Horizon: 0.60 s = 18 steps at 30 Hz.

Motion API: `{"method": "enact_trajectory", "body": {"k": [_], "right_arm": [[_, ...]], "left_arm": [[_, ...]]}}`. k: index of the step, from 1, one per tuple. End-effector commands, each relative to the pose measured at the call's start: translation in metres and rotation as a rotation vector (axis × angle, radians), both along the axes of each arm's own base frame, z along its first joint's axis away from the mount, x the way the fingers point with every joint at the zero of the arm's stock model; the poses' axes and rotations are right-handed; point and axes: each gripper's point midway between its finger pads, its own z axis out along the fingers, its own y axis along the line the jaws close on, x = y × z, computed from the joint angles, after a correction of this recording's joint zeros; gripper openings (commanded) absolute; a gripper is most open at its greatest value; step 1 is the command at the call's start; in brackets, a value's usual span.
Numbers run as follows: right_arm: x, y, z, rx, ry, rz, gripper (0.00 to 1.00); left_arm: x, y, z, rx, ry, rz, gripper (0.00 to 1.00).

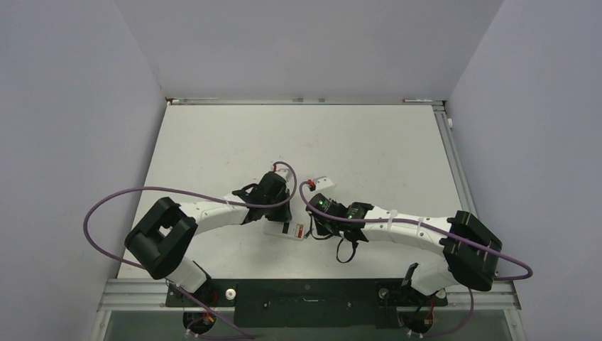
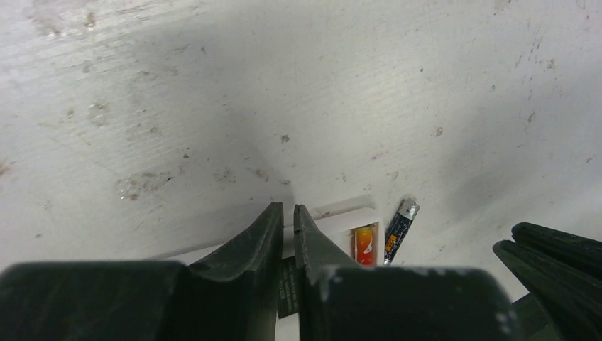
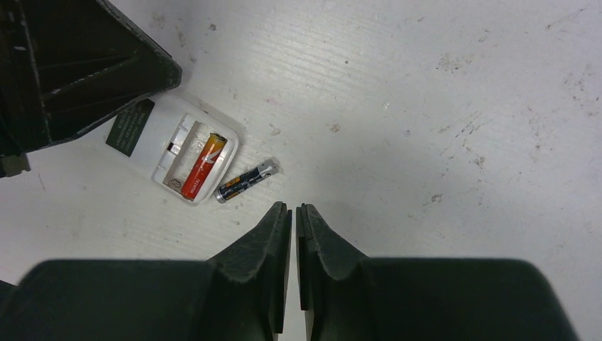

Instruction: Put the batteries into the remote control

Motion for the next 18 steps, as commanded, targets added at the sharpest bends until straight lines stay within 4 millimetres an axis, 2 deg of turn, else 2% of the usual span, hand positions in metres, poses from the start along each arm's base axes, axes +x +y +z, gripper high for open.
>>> {"method": "enact_trajectory", "body": {"k": [1, 5, 9, 15, 18], "right_arm": [[0.009, 0.01, 0.011, 0.044, -0.042, -0.014, 0.11], [0.013, 0.014, 0.008, 0.054, -0.041, -0.015, 0.13], [0.021, 0.02, 0.006, 0.076, -0.029, -0.012, 0.16], [0.034, 0.028, 0.006, 0.116, -0.009, 0.0, 0.15], [0.041, 0.033, 0.004, 0.124, 0.0, 0.005, 0.09]], "left_arm": [[0.009, 0.008, 0.03, 0.0, -0.089, 0.06, 0.11], [0.002, 0.017, 0.042, -0.032, -0.11, 0.096, 0.2], [-0.01, 0.027, 0.051, -0.064, -0.108, 0.125, 0.23], [-0.037, 0.036, 0.047, -0.117, -0.034, 0.154, 0.23], [-0.051, 0.037, 0.044, -0.141, 0.013, 0.148, 0.23]]}}
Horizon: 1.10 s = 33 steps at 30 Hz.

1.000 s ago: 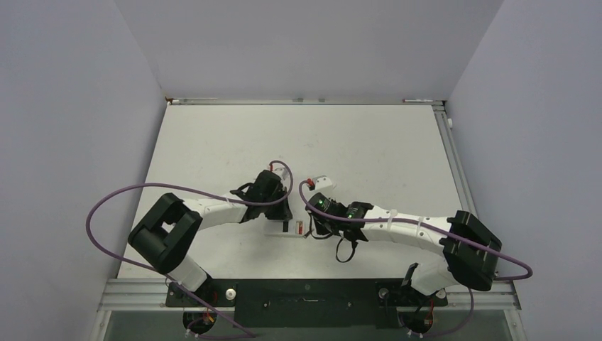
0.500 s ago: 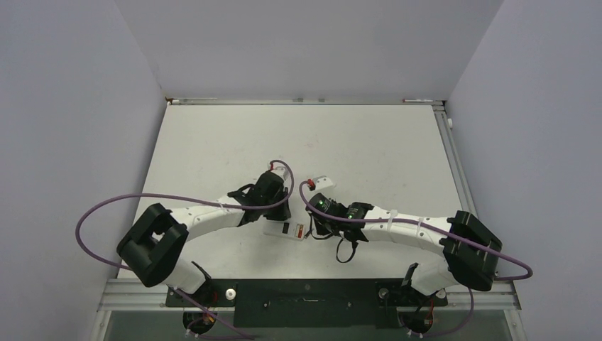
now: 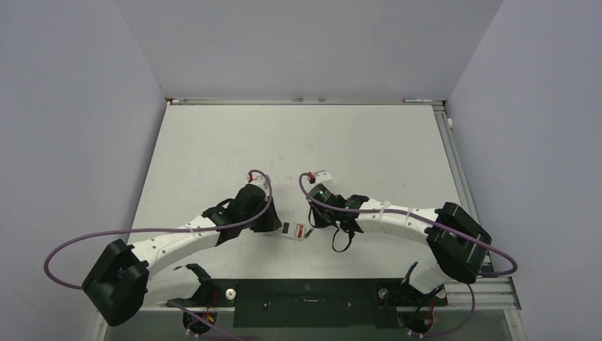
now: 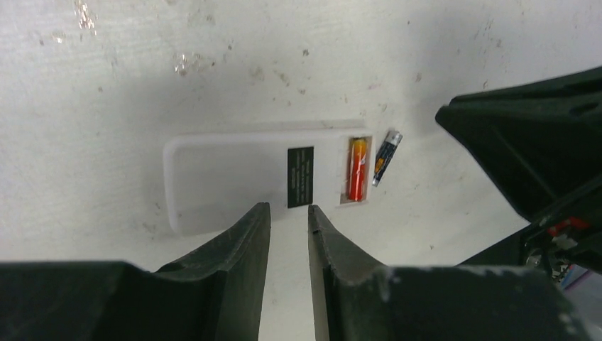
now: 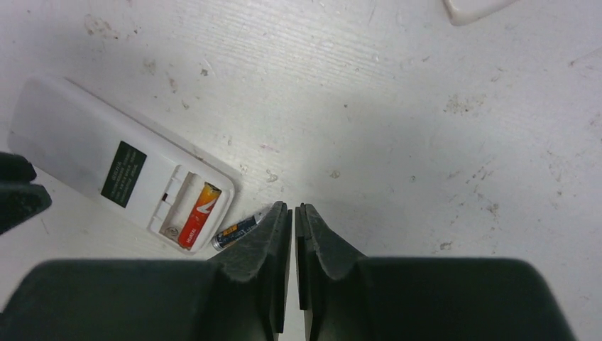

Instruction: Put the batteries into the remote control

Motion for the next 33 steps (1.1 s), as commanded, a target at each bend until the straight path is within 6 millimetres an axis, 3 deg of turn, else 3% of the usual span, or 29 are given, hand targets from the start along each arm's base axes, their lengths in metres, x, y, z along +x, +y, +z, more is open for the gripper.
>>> {"method": "enact_trajectory", "body": {"k": [1, 12, 24, 33], "right_arm": [[0.02, 0.028, 0.017, 0.088, -0.029, 0.031, 0.09], [0.036, 0.05, 0.008, 0.095, -0.013, 0.061, 0.09], [0.026, 0.052, -0.012, 0.065, 0.039, 0.106, 0.09], [0.007, 0.048, -0.019, 0.038, 0.055, 0.13, 0.09]], "left_arm": [[-0.021, 0.001, -0.001, -0.051, 0.076, 0.006, 0.22], [-0.045, 0.02, -0.04, 0.001, 0.187, 0.05, 0.1], [-0.035, 0.018, -0.071, 0.08, 0.237, 0.076, 0.09], [-0.017, 0.019, -0.075, 0.152, 0.213, 0.091, 0.08]]}}
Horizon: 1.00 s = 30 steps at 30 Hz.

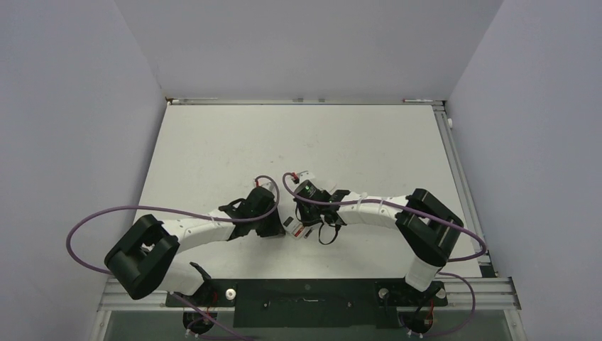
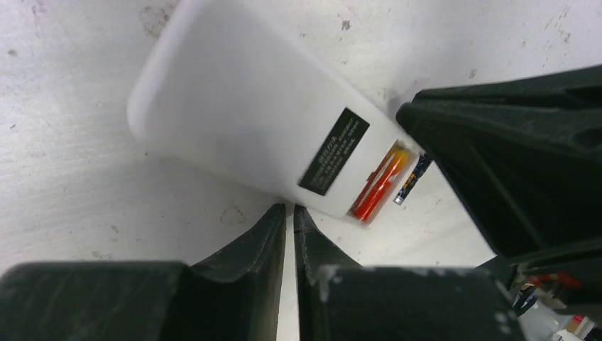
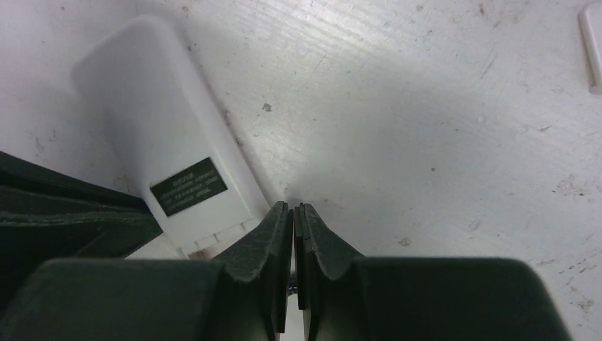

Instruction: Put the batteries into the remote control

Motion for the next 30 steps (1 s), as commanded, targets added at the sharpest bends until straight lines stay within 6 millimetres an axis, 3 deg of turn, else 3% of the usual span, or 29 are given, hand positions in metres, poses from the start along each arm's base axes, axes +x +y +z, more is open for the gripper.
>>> {"method": "enact_trajectory", "body": {"k": [1, 10, 21, 30], "right_arm": [[-0.009, 0.003, 0.006, 0.012, -0.02, 0.025, 0.09], [-0.023, 0.007, 0.011, 0.017, -0.024, 0.048, 0.09], [-0.015, 0.004, 0.032, 0.013, -0.081, 0.028, 0.09], [-0.011, -0.012, 0.044, -0.055, -0.128, 0.057, 0.24]], "left_arm": [[0.0, 0.029, -0.025, 0.17, 0.017, 0.023, 0.08], [0.009, 0.04, -0.026, 0.217, 0.006, 0.04, 0.08], [0.011, 0.058, -0.024, 0.234, -0.004, 0.07, 0.08], [0.011, 0.06, -0.014, 0.212, -0.027, 0.072, 0.14]]}}
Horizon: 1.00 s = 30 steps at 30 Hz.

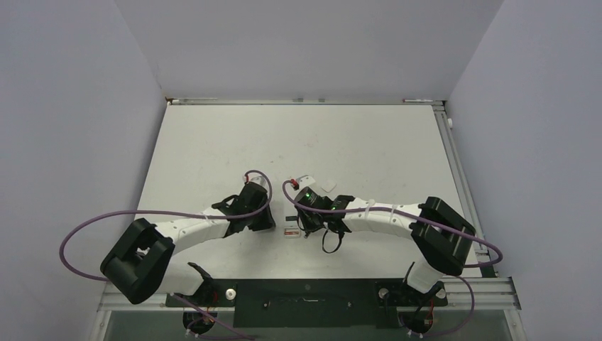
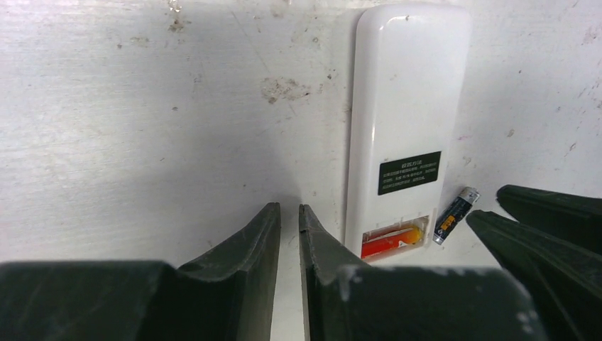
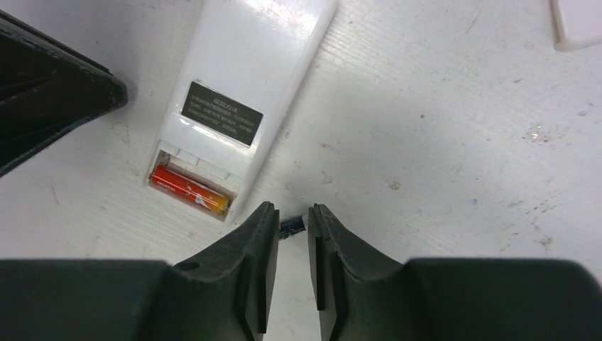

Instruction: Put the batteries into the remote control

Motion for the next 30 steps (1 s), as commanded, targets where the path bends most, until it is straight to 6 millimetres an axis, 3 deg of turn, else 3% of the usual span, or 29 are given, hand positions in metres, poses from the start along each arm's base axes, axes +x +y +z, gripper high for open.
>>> {"method": "enact_trajectory", "body": {"k": [1, 7, 13, 22, 30], "right_arm": [[0.01, -0.002, 0.029, -0.005, -0.084, 0.026, 0.26], [0.013, -0.008, 0.03, -0.037, -0.085, 0.081, 0.36], [0.013, -0.008, 0.031, -0.075, -0.068, 0.178, 0.38], [-0.003, -0.005, 0.033, -0.129, -0.027, 0.419, 0.43], [-0.021, 0.002, 0.04, -0.118, -0.116, 0.712, 0.43]], "left_arm": [[-0.019, 0.028, -0.014, 0.106, 0.049, 0.001, 0.15], [-0.021, 0.024, -0.006, 0.066, 0.033, -0.014, 0.19], [-0.026, 0.02, 0.001, 0.026, 0.021, -0.042, 0.23], [-0.03, 0.022, 0.009, 0.003, -0.005, -0.05, 0.3], [-0.035, 0.017, 0.012, -0.039, -0.007, -0.073, 0.36]]}}
